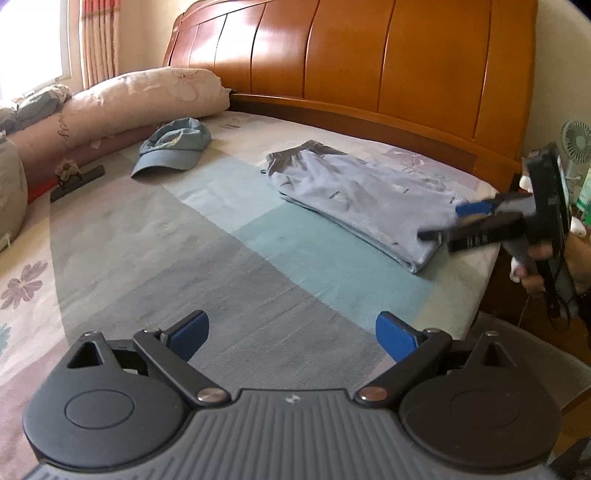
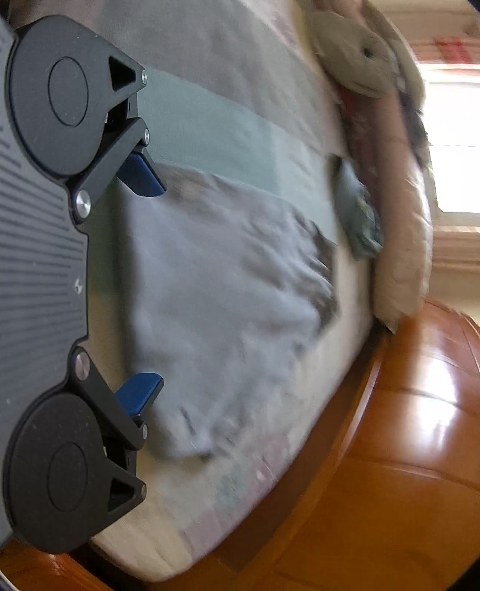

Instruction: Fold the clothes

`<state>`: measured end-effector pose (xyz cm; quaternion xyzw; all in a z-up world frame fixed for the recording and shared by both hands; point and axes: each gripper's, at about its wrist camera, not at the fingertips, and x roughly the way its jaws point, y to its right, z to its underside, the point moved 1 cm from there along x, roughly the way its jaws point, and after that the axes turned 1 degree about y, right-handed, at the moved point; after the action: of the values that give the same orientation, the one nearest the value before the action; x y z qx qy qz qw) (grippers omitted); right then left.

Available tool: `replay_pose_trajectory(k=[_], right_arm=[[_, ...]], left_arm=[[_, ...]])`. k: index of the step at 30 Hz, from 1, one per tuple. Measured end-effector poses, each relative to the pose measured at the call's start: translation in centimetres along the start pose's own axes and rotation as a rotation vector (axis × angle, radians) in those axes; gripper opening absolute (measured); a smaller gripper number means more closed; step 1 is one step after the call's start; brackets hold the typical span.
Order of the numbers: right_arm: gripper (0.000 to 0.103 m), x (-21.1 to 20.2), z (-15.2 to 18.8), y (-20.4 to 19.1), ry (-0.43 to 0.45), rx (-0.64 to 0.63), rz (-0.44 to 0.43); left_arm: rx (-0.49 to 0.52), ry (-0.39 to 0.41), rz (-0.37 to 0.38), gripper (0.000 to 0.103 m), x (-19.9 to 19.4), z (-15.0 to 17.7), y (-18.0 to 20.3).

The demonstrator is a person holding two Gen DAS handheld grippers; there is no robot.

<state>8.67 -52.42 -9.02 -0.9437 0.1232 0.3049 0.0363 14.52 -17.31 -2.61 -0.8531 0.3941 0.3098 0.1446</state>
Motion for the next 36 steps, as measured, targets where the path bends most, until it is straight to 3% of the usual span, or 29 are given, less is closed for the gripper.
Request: replay_pose_trajectory(k=[4,16,24,26,36], right_arm=[[0.103,0.6,-1.4,2.4,0.057,0.066,0.026],[0.103,2.8,-5.1,6.7,0.12,0.17,0.016],[0.103,8.4,-4.1,9.2,0.031,0.251,-0.025],[0.103,7.2,-4.0,9.9,0.023,0.299,0.006],[0.103,2.7,-4.6,5.5,0.012,0.218,-0.071]], left_arm=[[-0.004,-0.016,-0.002,0.097,0.8,-0.2,0.3],[0.005,-0.032,0.01,0.097,2.4,-1.1,0.6],[-0.029,-0.066,0.004,0.097,3.2,-0.7,0.0],[-0.039,-0.058,-0.006,0.097,3.3,-0.8,-0.3],[0.002,-0.063,-0.02,0.097,2.9,-0.5,0.6]])
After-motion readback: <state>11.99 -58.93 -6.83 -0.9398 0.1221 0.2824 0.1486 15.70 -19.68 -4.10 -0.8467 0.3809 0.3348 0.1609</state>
